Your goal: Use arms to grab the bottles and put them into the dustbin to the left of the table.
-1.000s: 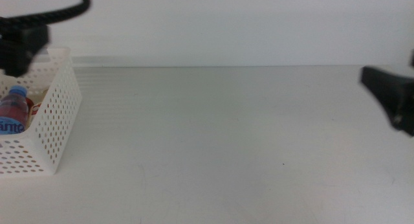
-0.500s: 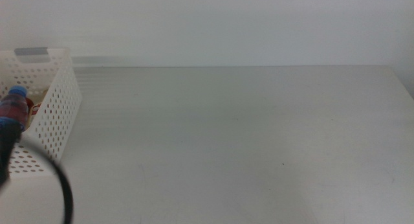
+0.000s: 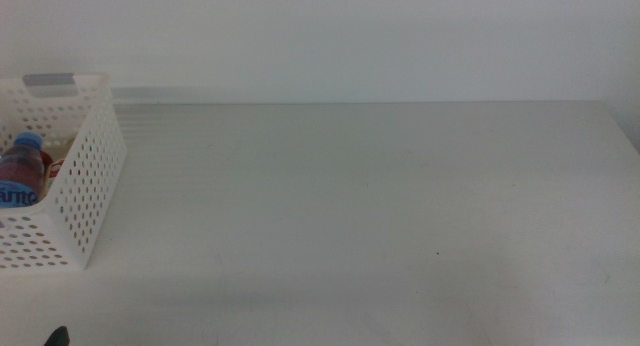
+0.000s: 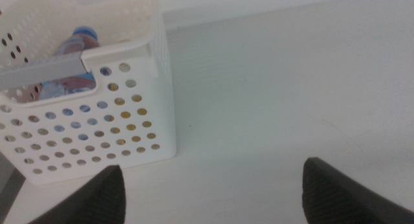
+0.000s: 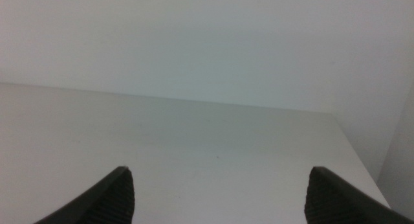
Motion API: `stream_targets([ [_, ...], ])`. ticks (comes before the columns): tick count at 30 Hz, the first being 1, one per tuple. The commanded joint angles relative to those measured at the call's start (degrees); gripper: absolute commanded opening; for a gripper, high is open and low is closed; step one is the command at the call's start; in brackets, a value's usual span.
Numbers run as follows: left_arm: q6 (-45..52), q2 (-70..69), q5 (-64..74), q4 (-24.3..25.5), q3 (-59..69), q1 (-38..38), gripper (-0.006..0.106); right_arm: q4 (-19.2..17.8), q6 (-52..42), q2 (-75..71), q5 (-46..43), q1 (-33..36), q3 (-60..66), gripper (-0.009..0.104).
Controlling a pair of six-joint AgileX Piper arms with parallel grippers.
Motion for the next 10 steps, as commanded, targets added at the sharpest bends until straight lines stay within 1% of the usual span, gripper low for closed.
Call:
stream_targets([
  [1, -0.49, -1.14, -5.35, -0.31, 0.5, 0.14, 0.09, -0.82, -0.5, -1.65, -3.96, -0.34, -0.43, 0.071],
  [10, -0.49, -1.21, -7.07, -0.26, 0.46, 0.45, 0.09, -0.82, -0.5, -1.65, -4.26, -0.34, -0.43, 0.071],
])
